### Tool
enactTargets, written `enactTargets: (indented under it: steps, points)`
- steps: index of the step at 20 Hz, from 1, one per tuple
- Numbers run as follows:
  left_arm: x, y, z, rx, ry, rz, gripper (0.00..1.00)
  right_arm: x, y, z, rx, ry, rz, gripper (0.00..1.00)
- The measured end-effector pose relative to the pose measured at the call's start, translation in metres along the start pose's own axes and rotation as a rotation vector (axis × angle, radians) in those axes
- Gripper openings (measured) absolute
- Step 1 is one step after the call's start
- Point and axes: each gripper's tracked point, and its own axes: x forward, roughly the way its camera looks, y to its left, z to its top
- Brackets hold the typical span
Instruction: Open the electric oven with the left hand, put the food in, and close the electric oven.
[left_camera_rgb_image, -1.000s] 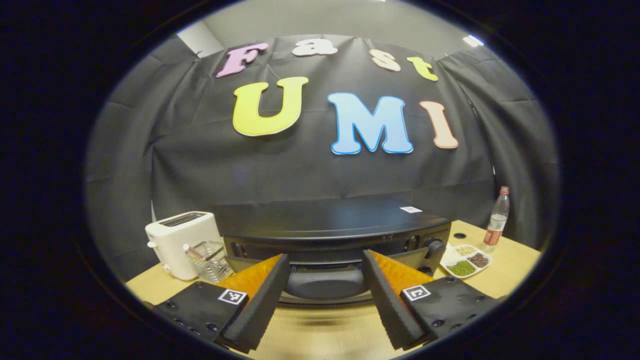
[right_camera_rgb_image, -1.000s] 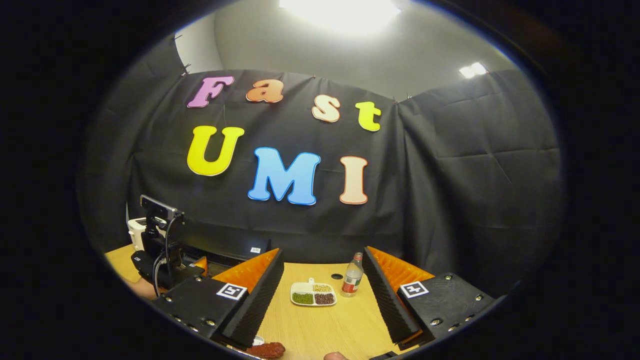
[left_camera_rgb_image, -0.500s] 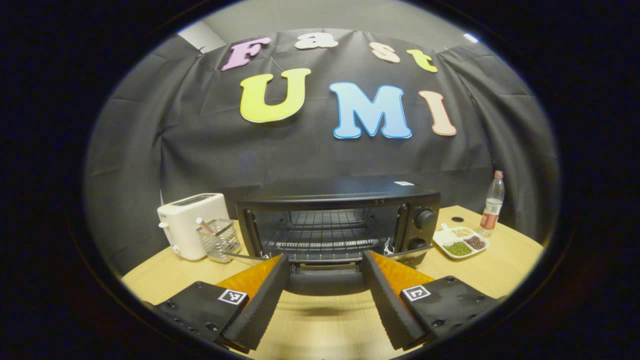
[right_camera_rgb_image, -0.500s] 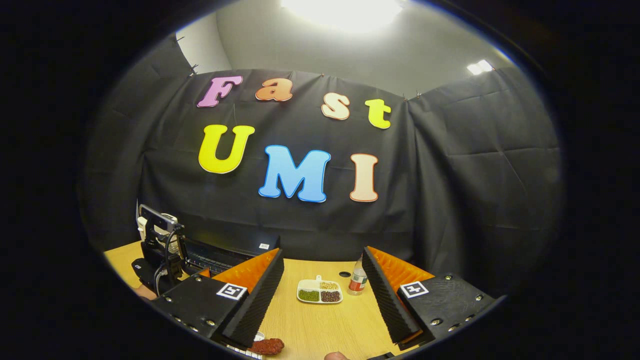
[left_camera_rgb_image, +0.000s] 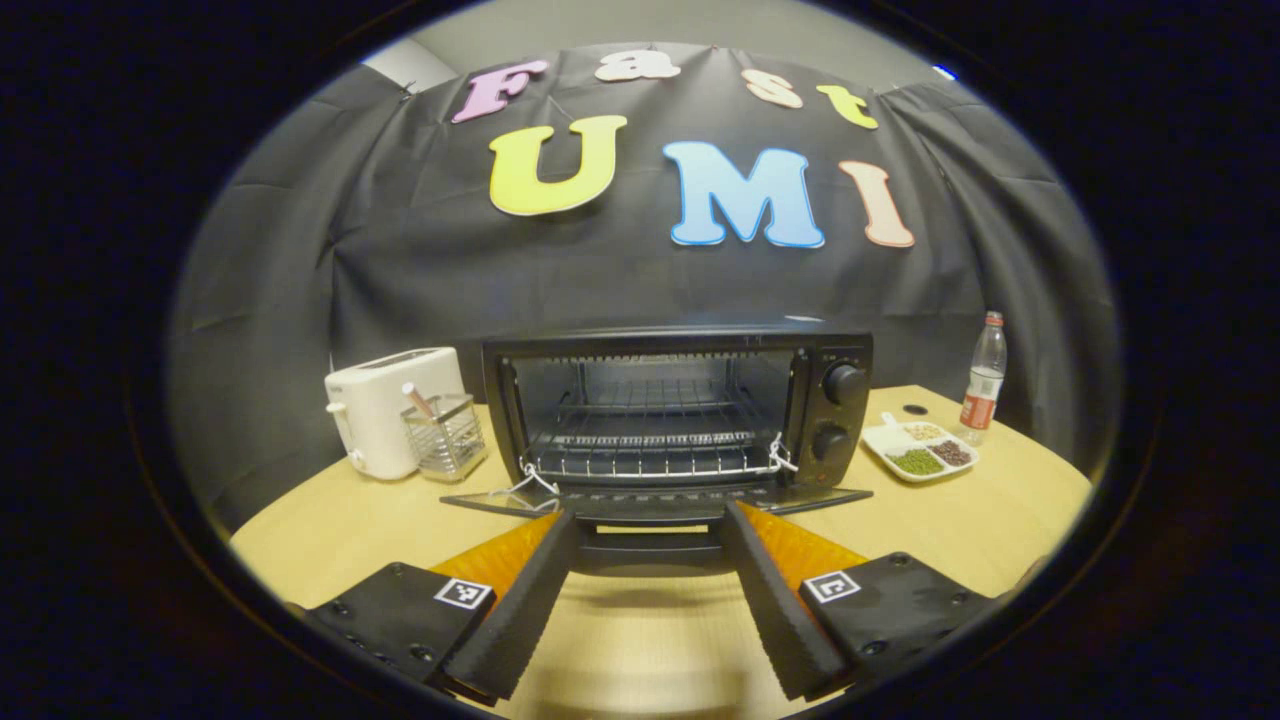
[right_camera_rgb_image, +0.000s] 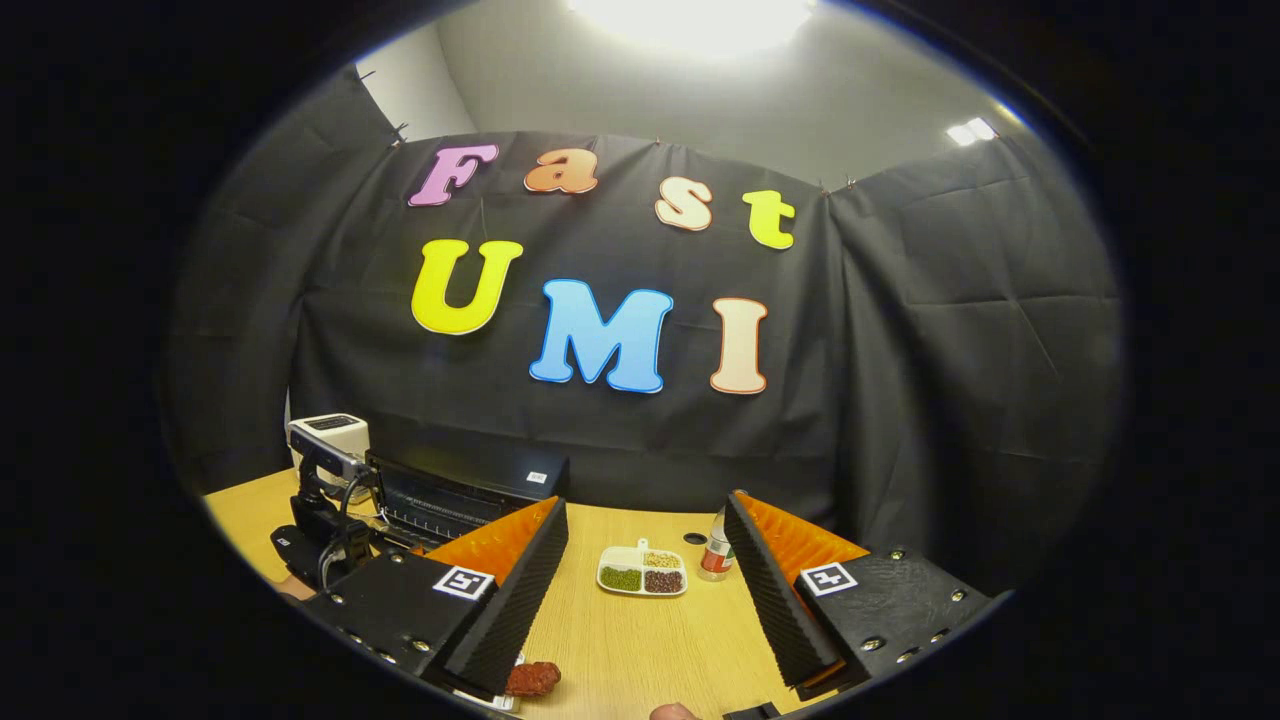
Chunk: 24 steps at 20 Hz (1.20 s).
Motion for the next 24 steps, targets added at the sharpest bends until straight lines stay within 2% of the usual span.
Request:
enactTargets:
  steps: [2, 3, 6, 10, 17, 18, 21, 24]
  points:
    - [-0.003, -0.001, -0.012, -0.001, 0.024, 0.006, 0.92, -0.003, -0.001, -0.002, -0.002, 0.007, 0.009, 0.95]
    - [-0.003, -0.001, -0.017, 0.001, 0.035, 0.008, 0.97, -0.004, -0.001, -0.004, -0.003, 0.01, 0.015, 0.96]
    - [-0.011, 0.001, -0.042, 0.013, 0.087, 0.023, 0.95, -0.007, 0.001, -0.006, 0.004, 0.018, 0.038, 0.96]
    - [-0.041, 0.002, -0.036, 0.015, 0.071, 0.03, 1.0, -0.011, 0.007, -0.022, 0.045, 0.048, 0.09, 0.95]
    - [-0.11, 0.014, 0.039, -0.002, -0.066, 0.053, 0.97, -0.007, 0.02, -0.062, 0.185, 0.157, 0.188, 0.96]
    - [-0.121, 0.016, 0.054, -0.007, -0.092, 0.057, 1.0, -0.005, 0.021, -0.07, 0.2, 0.176, 0.2, 0.95]
    - [-0.153, 0.025, 0.087, -0.014, -0.157, 0.072, 1.0, -0.001, 0.025, -0.092, 0.242, 0.238, 0.24, 0.96]
    - [-0.183, 0.03, 0.116, -0.008, -0.214, 0.085, 0.97, 0.002, 0.032, -0.115, 0.295, 0.312, 0.277, 0.96]
